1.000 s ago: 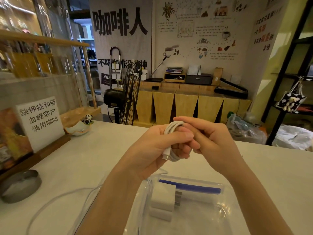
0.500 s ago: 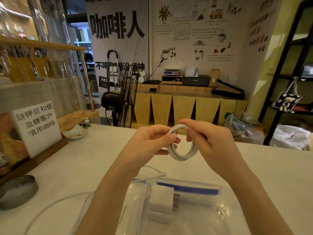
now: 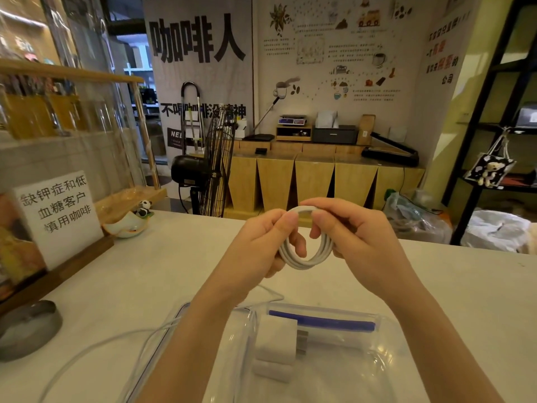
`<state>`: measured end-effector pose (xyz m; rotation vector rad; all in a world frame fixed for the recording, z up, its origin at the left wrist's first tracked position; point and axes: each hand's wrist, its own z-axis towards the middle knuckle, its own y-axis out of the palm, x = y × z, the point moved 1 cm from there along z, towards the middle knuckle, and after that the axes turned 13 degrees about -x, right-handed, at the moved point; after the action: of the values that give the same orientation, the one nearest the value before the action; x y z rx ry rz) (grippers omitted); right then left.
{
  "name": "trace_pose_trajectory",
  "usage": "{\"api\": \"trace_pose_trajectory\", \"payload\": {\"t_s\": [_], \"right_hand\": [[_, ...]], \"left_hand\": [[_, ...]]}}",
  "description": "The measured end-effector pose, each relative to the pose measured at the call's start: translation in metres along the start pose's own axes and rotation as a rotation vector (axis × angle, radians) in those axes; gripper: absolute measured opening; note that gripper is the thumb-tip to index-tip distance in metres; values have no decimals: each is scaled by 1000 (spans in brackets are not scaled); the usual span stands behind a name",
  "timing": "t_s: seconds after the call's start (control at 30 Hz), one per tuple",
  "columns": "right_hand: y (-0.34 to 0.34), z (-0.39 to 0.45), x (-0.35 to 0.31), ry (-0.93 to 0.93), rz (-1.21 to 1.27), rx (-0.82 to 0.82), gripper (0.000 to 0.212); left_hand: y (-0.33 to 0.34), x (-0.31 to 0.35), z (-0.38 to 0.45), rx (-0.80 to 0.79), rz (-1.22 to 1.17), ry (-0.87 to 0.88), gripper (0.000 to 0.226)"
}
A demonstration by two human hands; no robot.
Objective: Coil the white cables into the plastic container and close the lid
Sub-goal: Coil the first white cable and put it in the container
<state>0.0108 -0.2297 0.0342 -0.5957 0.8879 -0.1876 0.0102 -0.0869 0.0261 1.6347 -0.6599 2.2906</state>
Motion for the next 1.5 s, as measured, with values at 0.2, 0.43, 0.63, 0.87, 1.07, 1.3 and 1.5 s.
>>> {"api": "trace_pose_trajectory", "payload": {"t_s": [0.2, 0.43, 0.63, 0.87, 1.07, 1.3, 1.5], "right_hand": [[-7, -4, 0, 150, -117, -130, 28], [-16, -8, -1, 202, -522, -132, 23], [-20, -6, -3, 177, -436, -68, 17], [-7, -6, -11, 84, -258, 38, 10], [3, -3, -11, 232, 365, -1, 13], [12, -1, -5, 24, -100, 175, 17], [11, -2, -1, 6, 19, 319, 19]], "left_hand": [[-3, -1, 0, 69, 280, -90, 26], [5, -3, -1, 143, 695, -76, 21], [1, -2, 1, 40, 591, -153, 21], [-2, -4, 0, -96, 365, -250, 29], [-3, -7, 4, 71, 349, -134, 32], [-8, -5, 2, 130, 144, -115, 31], [-9, 1, 0, 93, -128, -28, 32]]}}
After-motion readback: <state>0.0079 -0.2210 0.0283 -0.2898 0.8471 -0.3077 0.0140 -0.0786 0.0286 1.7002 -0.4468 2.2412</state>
